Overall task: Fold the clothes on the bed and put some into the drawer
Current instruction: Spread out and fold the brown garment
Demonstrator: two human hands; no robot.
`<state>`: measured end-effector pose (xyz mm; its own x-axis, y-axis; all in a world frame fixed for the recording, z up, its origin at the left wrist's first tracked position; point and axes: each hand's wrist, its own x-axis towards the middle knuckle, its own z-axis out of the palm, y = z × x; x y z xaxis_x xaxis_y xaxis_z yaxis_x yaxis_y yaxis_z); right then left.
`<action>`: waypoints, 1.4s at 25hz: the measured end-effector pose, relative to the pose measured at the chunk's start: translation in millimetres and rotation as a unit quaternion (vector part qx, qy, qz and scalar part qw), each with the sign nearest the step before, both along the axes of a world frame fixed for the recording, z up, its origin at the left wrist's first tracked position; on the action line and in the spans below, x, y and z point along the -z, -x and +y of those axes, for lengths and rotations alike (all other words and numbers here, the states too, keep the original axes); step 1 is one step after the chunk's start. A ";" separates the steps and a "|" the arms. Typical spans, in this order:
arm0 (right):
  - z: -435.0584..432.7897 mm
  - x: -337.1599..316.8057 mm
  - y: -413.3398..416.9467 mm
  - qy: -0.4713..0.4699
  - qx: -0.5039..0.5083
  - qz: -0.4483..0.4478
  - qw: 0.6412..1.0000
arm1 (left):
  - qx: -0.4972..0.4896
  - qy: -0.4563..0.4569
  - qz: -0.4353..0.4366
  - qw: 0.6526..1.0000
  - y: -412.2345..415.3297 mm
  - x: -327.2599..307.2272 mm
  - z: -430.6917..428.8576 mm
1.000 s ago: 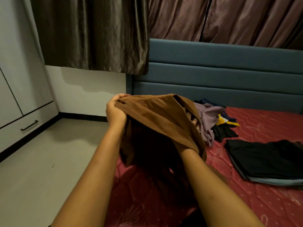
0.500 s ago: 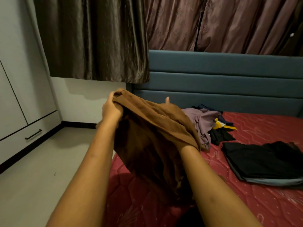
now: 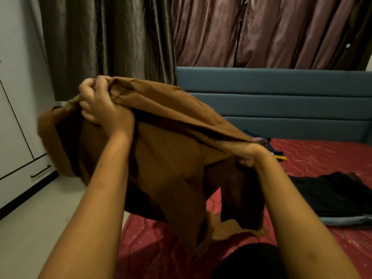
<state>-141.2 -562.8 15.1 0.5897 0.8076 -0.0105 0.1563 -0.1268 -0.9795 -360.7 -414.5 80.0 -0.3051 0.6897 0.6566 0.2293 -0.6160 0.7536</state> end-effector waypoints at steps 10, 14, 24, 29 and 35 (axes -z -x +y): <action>-3.6 82.5 -107.5 0.428 -0.292 -0.032 0.855 | 0.091 0.308 0.330 0.888 -28.9 150.4 132.5; 49.9 65.7 -166.3 0.548 -0.111 -0.174 0.811 | 0.112 0.335 0.278 0.893 -73.2 148.3 193.0; 140.0 235.7 -135.0 0.398 0.005 -0.394 0.828 | 0.400 0.271 0.477 0.734 -174.9 327.0 121.1; 70.2 327.9 -102.2 0.423 -0.069 -0.308 0.849 | 0.347 0.234 0.676 0.607 -158.5 396.3 35.6; 72.5 328.5 -97.4 0.298 -0.017 -0.465 0.834 | 0.266 0.145 0.712 0.633 -165.7 389.3 33.9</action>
<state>-43.8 -490.3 -313.4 0.5430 0.8391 0.0324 0.8264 -0.5272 -0.1978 -195.0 -380.6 -309.3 0.7808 0.6002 -0.1734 0.6213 -0.7752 0.1145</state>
